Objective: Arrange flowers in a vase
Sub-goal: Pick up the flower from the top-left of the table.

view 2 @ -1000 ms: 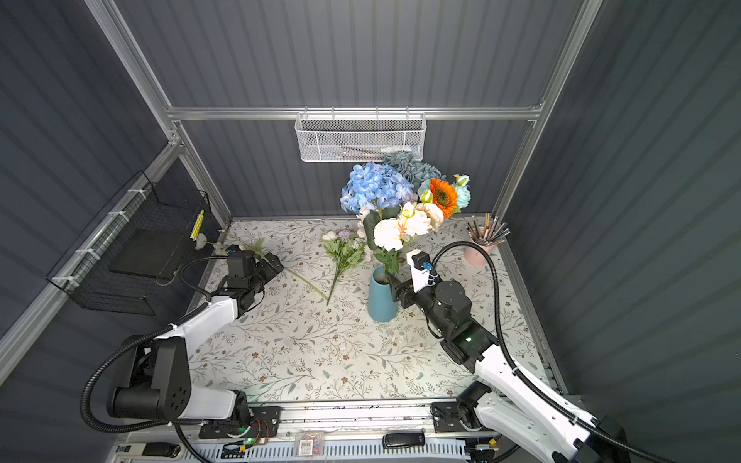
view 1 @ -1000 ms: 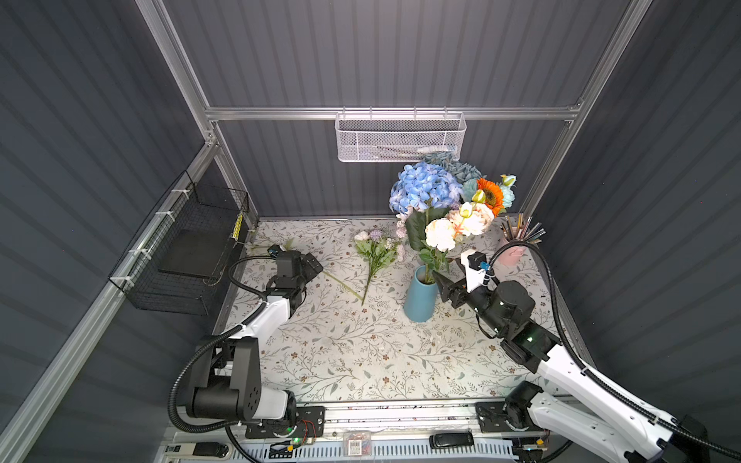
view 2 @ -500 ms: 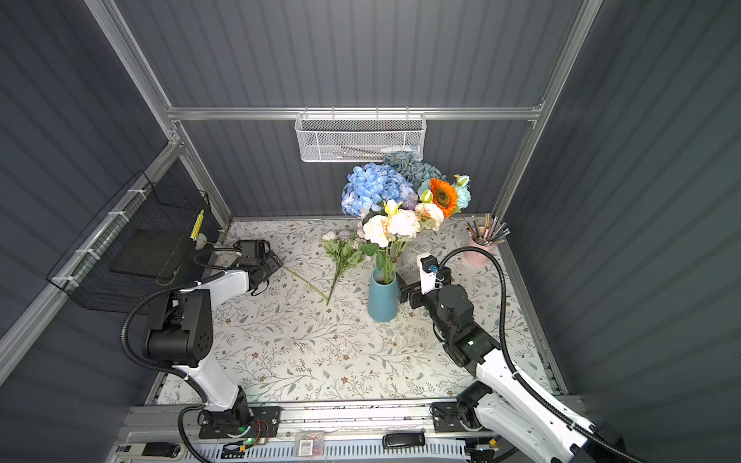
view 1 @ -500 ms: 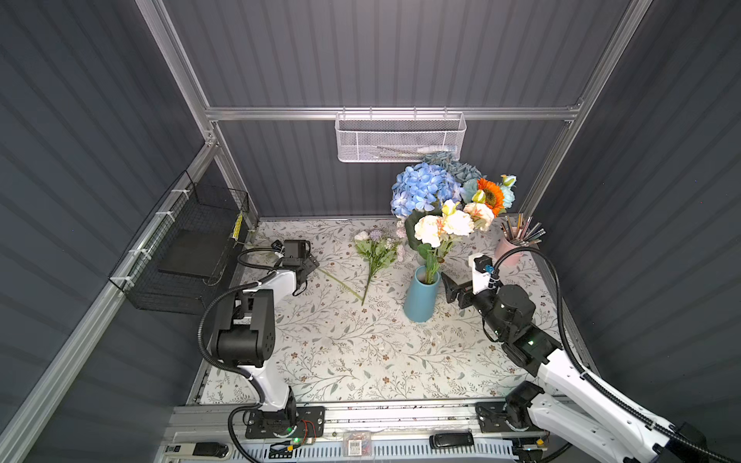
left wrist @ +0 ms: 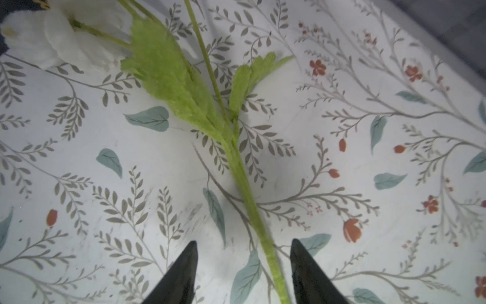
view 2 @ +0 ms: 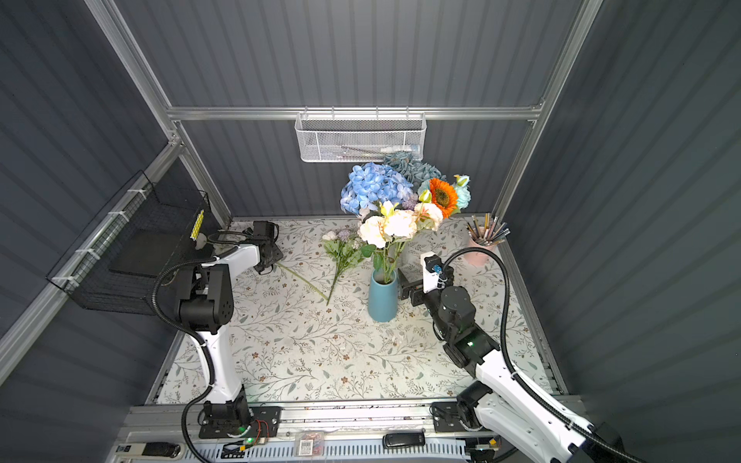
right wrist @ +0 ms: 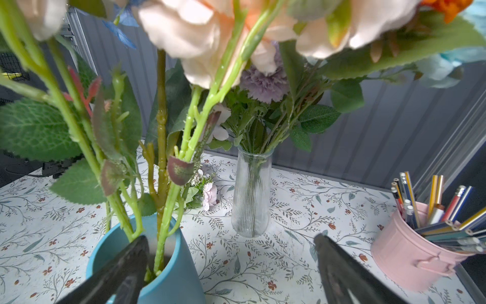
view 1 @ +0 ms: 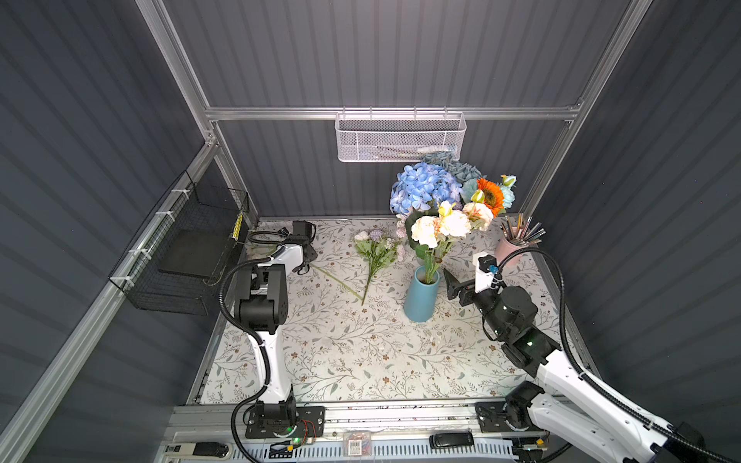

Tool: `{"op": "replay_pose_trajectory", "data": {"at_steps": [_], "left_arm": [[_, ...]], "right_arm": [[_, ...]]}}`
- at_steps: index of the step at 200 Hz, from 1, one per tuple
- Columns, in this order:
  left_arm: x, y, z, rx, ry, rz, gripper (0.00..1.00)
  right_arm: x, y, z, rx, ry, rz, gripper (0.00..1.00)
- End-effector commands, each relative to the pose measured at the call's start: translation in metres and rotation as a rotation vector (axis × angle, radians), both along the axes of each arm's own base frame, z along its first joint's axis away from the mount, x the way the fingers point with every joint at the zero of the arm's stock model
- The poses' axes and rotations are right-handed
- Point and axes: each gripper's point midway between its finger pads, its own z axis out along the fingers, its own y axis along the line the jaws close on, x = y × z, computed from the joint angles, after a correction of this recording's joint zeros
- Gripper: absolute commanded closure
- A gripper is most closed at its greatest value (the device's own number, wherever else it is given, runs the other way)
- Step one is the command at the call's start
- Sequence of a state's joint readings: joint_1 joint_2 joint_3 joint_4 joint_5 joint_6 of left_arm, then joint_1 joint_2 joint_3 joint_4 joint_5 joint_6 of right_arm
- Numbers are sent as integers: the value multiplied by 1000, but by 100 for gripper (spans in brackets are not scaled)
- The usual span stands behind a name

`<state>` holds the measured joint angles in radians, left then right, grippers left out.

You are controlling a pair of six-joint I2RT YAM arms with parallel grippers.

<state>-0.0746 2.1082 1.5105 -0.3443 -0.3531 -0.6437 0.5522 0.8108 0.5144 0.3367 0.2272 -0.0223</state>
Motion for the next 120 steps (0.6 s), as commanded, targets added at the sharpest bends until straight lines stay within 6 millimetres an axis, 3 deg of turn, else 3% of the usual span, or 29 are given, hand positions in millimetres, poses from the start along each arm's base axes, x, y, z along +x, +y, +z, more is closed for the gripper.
{"op": "replay_pose_trajectory", "data": {"at_steps": [1, 59, 120], "left_arm": [[-4, 6, -8, 28, 70, 14, 45], [6, 0, -11, 93, 95, -4, 46], [-9, 1, -34, 126, 178, 0, 50]], "right_arm": [[-5, 3, 18, 54, -49, 31, 1], [-16, 1, 39, 81, -111, 57, 1], [-22, -3, 49, 80, -149, 53, 1]]}}
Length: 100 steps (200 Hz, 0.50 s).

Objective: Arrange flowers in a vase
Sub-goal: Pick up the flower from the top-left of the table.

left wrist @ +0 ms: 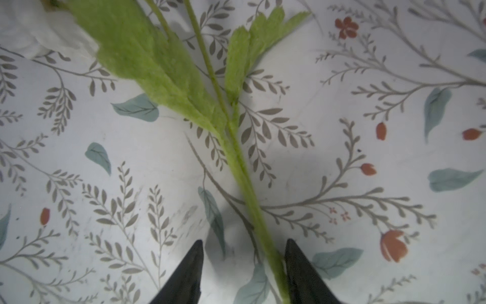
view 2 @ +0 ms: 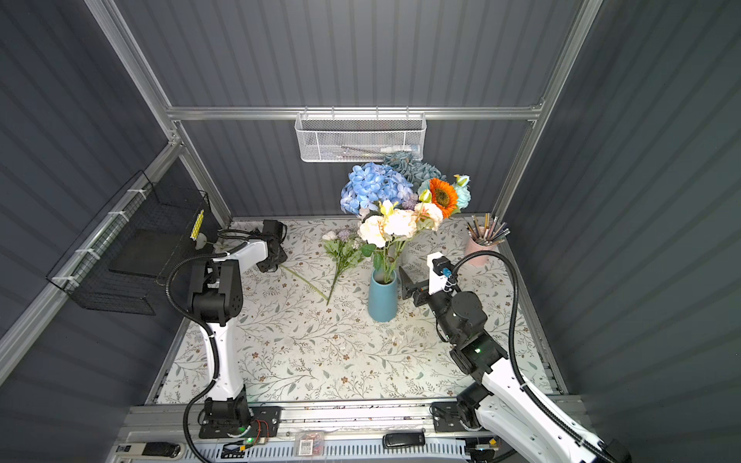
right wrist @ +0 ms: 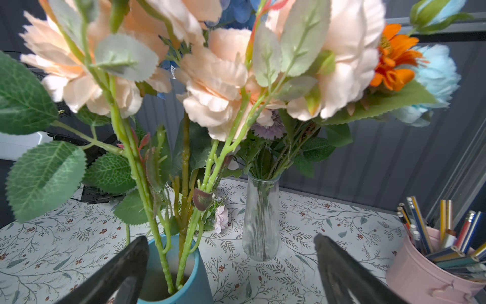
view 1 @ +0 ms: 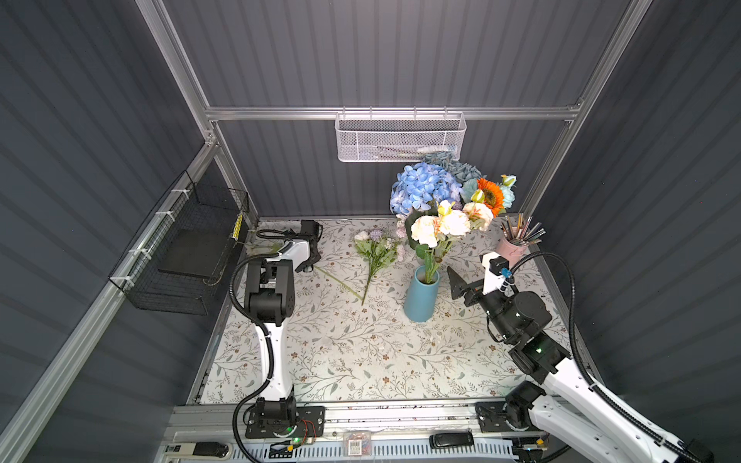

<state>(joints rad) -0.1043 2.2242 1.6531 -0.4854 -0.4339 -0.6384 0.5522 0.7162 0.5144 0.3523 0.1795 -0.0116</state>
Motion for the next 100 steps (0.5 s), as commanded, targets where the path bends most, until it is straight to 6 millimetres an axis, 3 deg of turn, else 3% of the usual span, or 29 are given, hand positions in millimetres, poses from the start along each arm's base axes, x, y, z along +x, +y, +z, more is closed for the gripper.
{"op": "replay_pose_trajectory", "data": {"at_steps": [1, 18, 50, 100], "left_arm": [[-13, 3, -15, 42, 72, -3, 50], [-14, 3, -20, 44, 94, -3, 54], [-17, 3, -27, 42, 106, 0, 75], [-24, 6, -25, 38, 85, 25, 97]], "right_arm": [[-4, -2, 17, 14, -60, 4, 1], [-6, -3, 21, 20, -72, 4, 1], [-11, -7, 27, 33, -99, -5, 1], [-17, -14, 34, 55, -124, -15, 1]]}}
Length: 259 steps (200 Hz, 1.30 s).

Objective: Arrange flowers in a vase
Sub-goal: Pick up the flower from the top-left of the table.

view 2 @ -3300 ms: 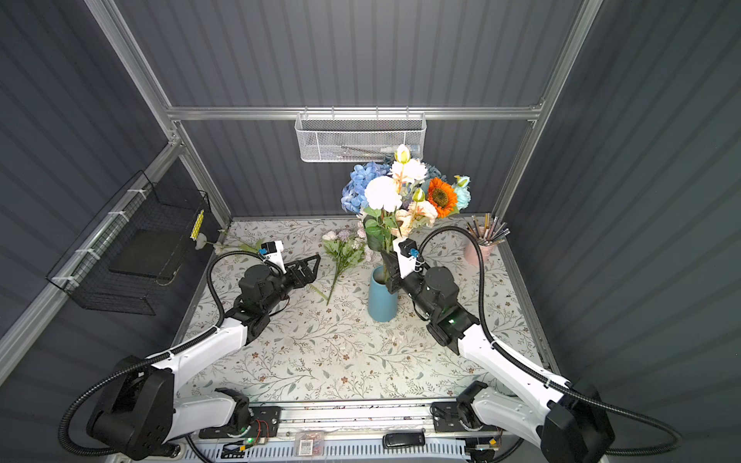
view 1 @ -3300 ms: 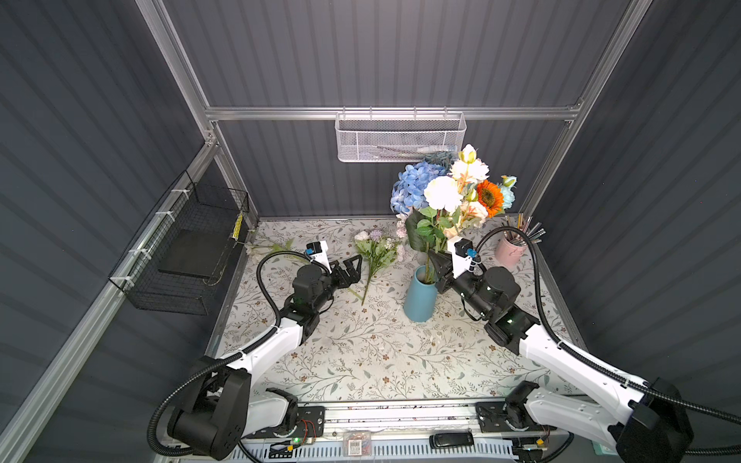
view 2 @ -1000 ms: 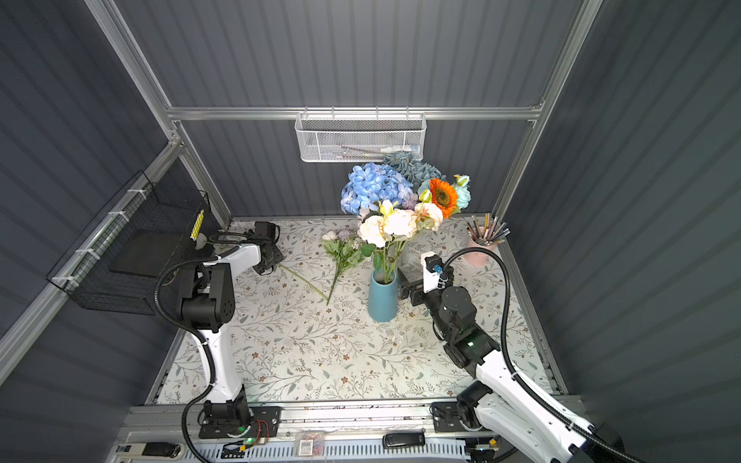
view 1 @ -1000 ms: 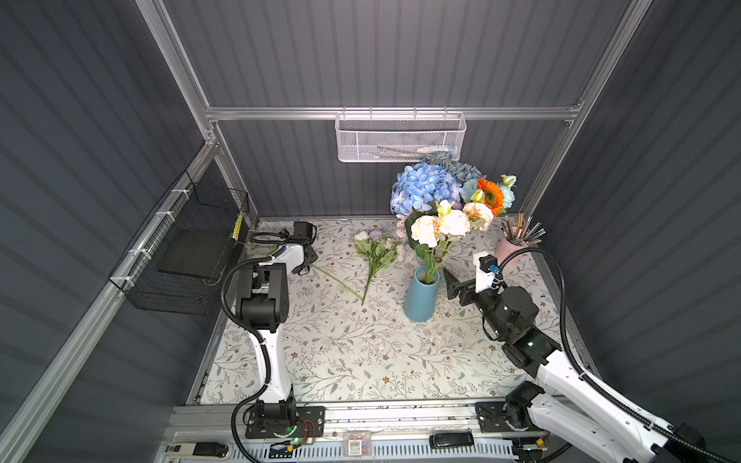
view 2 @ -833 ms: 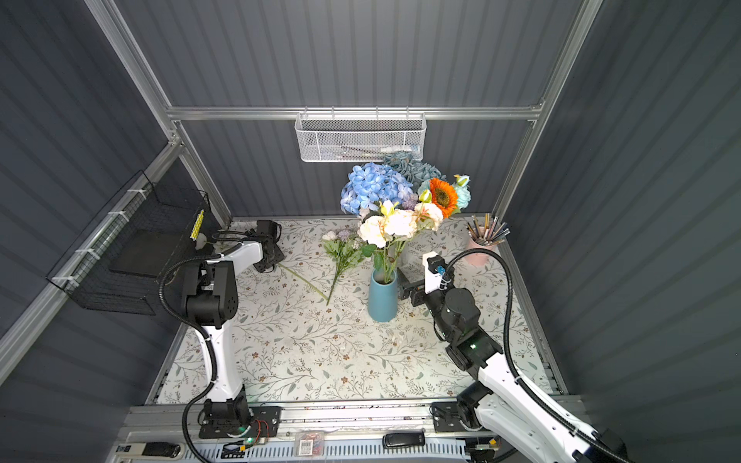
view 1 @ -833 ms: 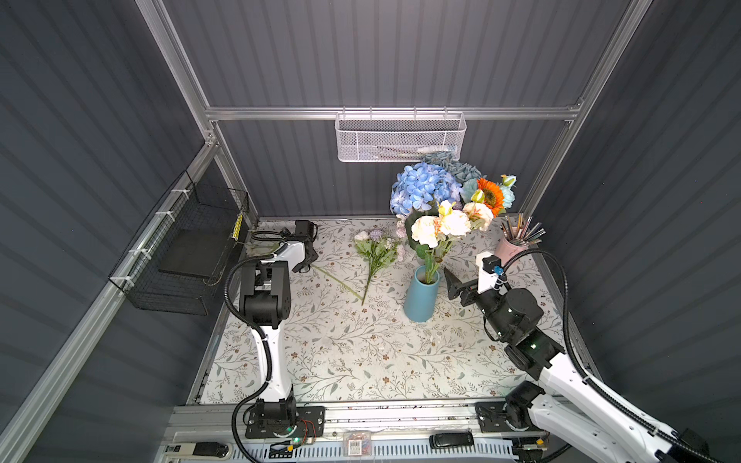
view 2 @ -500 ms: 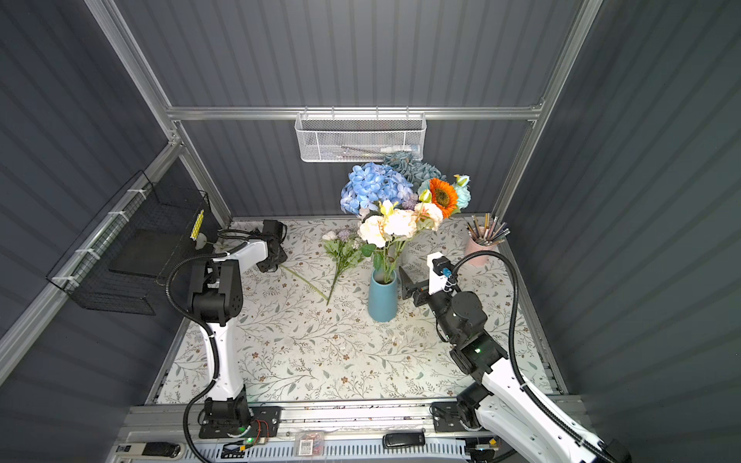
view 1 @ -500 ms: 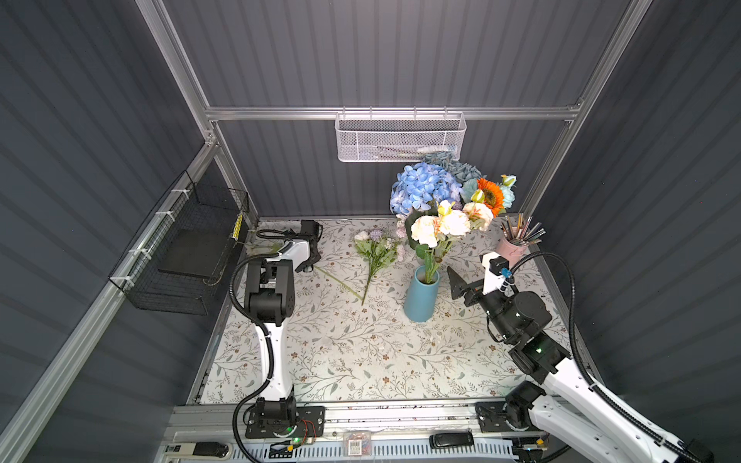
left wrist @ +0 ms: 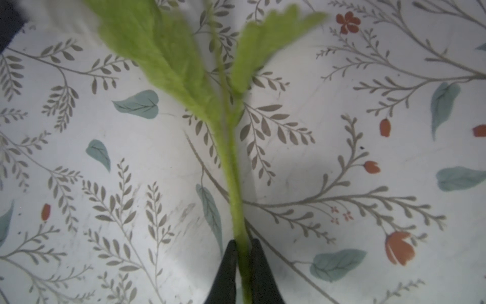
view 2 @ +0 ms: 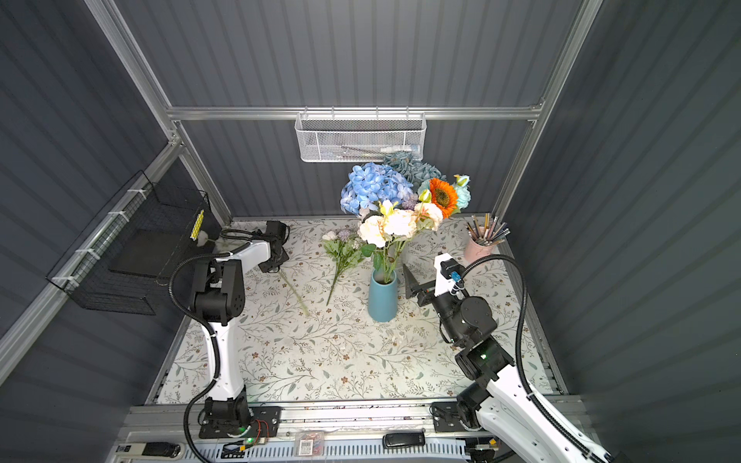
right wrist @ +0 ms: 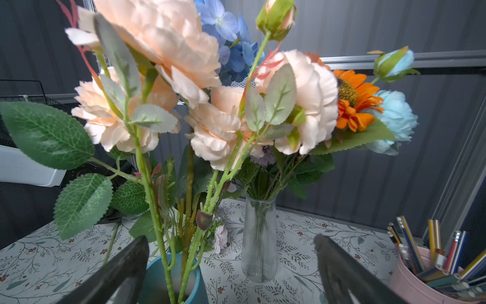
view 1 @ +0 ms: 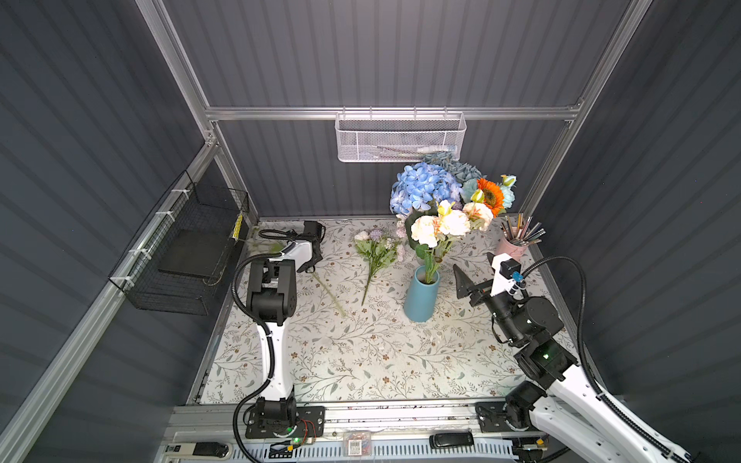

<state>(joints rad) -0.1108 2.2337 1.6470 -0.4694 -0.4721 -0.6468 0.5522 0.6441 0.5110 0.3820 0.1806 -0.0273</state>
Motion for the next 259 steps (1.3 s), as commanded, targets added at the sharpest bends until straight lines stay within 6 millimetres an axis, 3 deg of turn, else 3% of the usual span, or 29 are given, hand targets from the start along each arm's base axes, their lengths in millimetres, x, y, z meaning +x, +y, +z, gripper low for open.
{"op": "replay_pose_trajectory", "data": {"at_steps": [1, 54, 102, 133, 199, 259], "left_arm": [[-24, 3, -22, 7, 91, 10, 97], [-41, -16, -9, -85, 36, -10, 100], [-79, -61, 4, -157, -15, -98, 100], [-94, -79, 20, -230, -100, -111, 100], [-89, -108, 94, -379, -371, -197, 100], [-96, -128, 171, -401, -619, -304, 100]], "right_arm": [[-4, -5, 8, 18, -34, -12, 1], [-9, 11, 12, 50, -8, 95, 1], [-19, 41, 16, 68, 35, 271, 1], [-31, 65, 11, 96, 69, 374, 1], [-51, 111, -4, 102, 145, 520, 1], [-67, 195, -14, -8, 261, 733, 9]]}}
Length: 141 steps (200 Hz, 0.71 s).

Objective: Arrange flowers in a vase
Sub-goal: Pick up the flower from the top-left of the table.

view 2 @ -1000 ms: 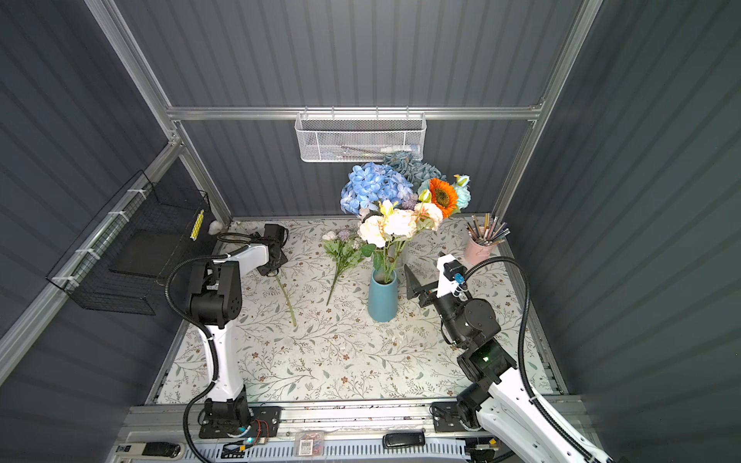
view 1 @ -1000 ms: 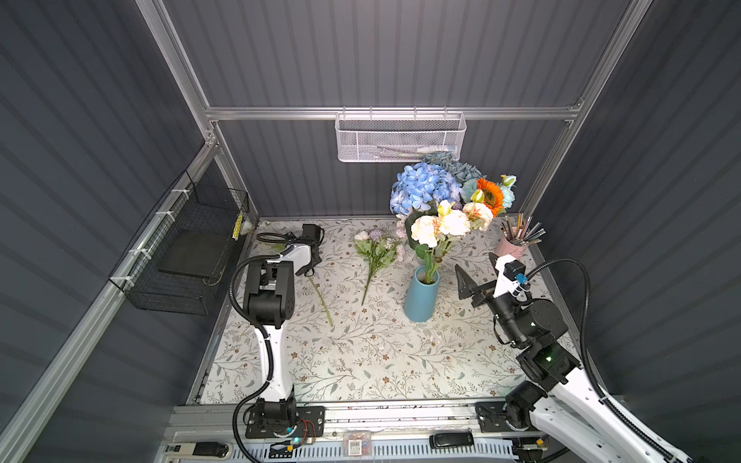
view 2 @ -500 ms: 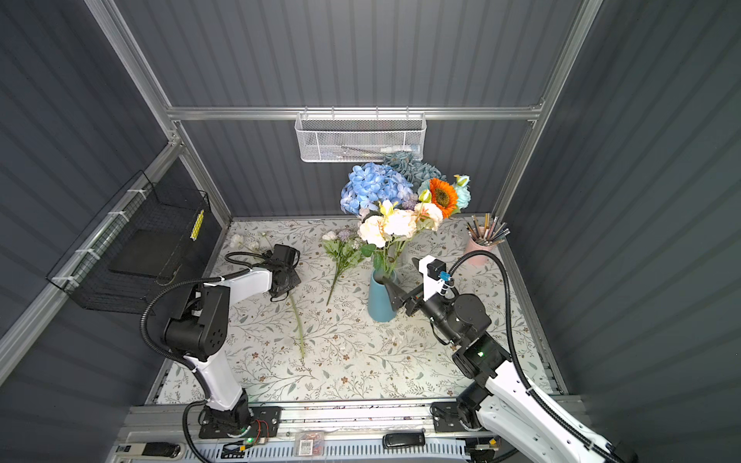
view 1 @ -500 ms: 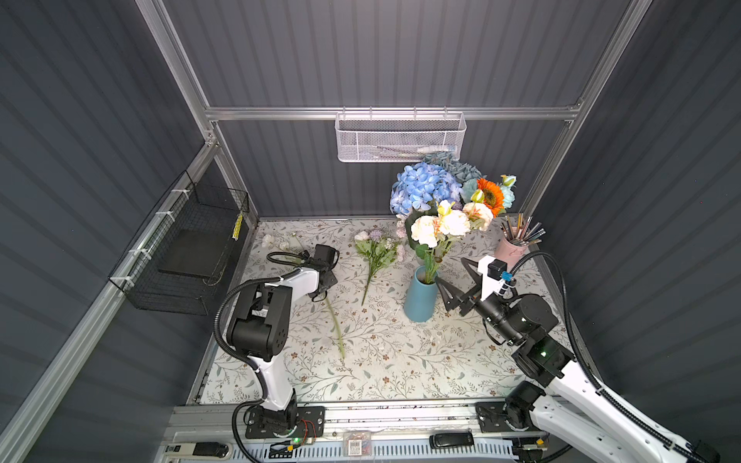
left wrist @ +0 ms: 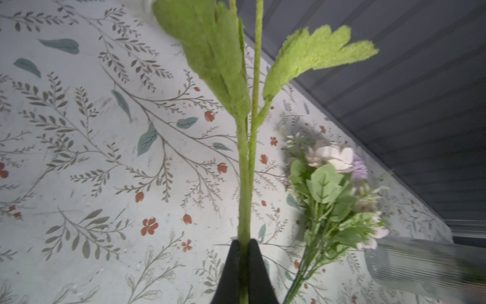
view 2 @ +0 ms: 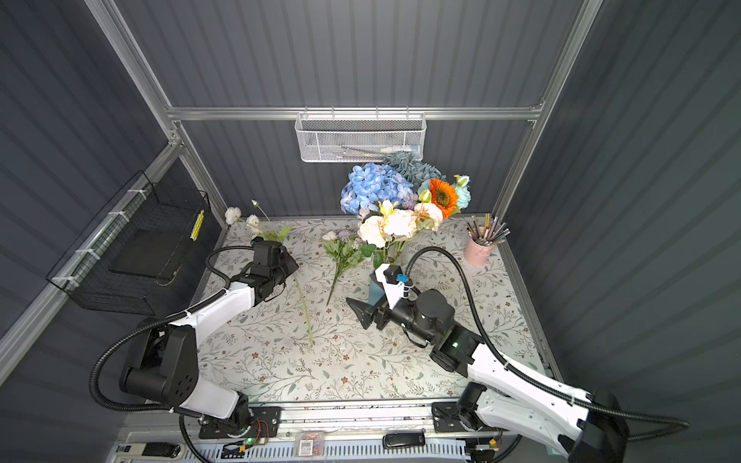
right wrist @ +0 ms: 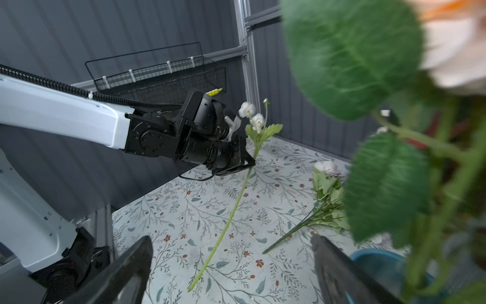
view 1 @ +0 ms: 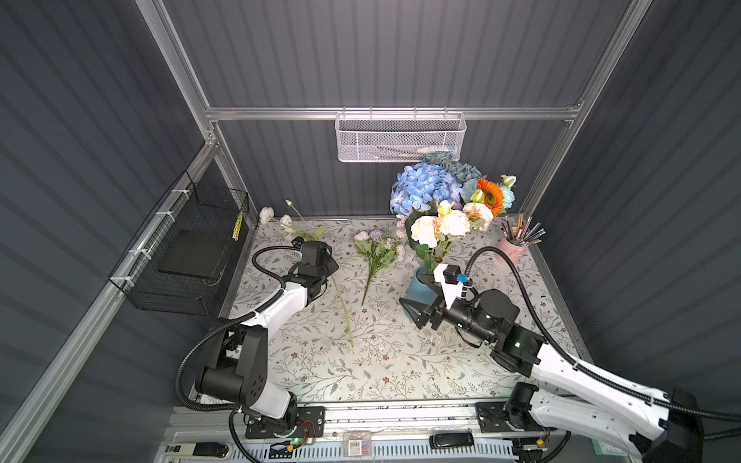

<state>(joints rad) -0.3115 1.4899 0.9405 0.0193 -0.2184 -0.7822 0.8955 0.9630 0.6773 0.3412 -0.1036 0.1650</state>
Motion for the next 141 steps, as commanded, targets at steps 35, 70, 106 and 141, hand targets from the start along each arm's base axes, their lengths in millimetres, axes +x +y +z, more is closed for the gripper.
{"op": "replay_pose_trajectory", "data": {"at_steps": [35, 70, 106, 141], "left_arm": [[-16, -5, 90, 1, -300, -38, 100], [-39, -16, 140, -21, -513, -152, 100], [-65, -40, 178, -77, -691, -327, 100], [-86, -51, 201, -111, -805, -425, 100]], "right_arm": [[-2, 72, -3, -69, 71, 151, 15], [14, 100, -15, -122, 117, 163, 26], [25, 120, -21, -151, 119, 182, 32], [32, 138, -19, -147, 139, 212, 33]]}}
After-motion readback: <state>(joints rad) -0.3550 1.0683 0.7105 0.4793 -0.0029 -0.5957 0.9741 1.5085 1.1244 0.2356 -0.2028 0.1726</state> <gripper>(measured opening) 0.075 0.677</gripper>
